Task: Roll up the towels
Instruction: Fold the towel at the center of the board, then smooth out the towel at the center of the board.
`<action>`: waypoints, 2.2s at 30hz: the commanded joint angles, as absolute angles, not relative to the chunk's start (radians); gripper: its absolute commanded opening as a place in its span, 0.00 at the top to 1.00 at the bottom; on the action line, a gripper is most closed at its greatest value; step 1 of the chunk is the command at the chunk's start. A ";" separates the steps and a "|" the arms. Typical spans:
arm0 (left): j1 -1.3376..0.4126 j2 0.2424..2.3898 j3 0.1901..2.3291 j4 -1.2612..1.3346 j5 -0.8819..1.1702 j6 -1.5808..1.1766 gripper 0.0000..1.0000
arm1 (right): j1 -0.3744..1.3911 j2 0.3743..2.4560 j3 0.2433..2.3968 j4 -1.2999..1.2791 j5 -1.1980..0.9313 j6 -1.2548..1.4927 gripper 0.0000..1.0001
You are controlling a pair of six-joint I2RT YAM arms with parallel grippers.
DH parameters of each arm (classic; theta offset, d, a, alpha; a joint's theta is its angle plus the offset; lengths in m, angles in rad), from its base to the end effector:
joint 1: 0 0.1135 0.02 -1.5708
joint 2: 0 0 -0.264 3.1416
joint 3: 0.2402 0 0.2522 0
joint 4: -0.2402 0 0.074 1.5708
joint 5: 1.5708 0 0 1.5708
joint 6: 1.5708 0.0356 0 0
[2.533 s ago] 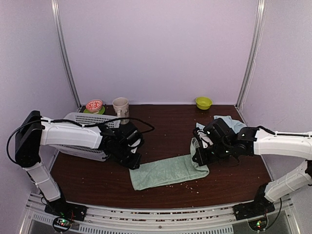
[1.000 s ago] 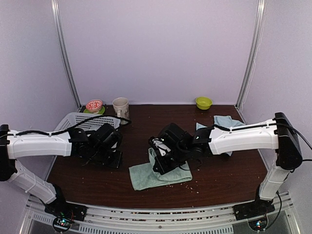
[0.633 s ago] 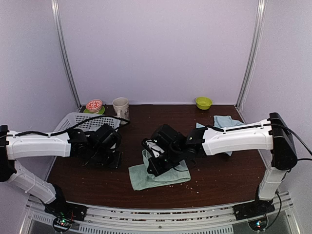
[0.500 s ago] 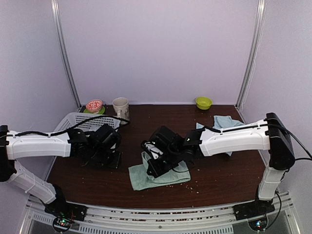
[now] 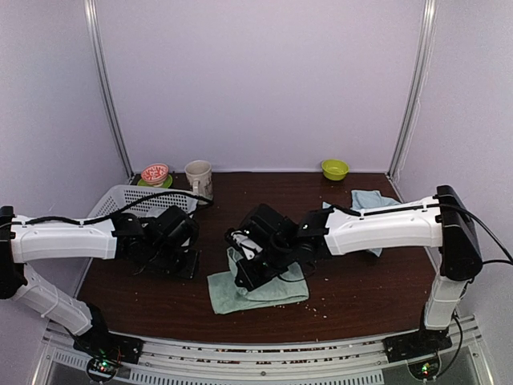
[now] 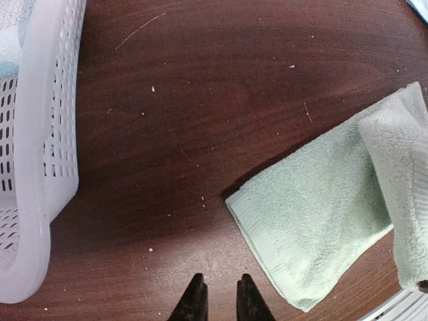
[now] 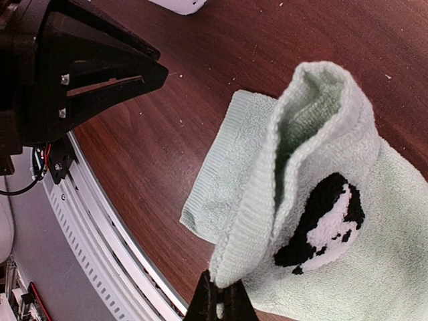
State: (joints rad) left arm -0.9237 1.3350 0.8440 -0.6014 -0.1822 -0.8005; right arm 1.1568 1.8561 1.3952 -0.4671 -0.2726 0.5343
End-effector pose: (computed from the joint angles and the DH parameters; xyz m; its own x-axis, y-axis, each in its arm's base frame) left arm 0.1576 -0.1978 0.2108 -0.8997 0.0199 -0.4360 0.1273 0.9675 -0.2184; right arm 0.1543 0.3749 0.2249 -0.7592 -0.5086 -0.4062 -0.6507 0.5794 0.4907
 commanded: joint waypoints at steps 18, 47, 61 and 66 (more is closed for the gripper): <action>-0.919 1.310 0.815 -0.584 -0.199 -0.818 0.85 | 1.179 2.017 1.540 -0.501 -0.318 0.527 1.00; -1.007 1.547 1.070 -0.506 0.064 -0.655 0.94 | 0.941 1.530 0.949 -0.280 -0.260 0.654 0.50; -1.032 1.722 0.910 -0.414 0.198 -0.664 1.00 | 0.987 1.659 0.818 -0.230 -0.275 0.726 0.63; -1.034 1.729 0.848 -0.394 0.209 -0.681 1.00 | 0.988 1.634 0.834 -0.261 -0.278 0.715 0.61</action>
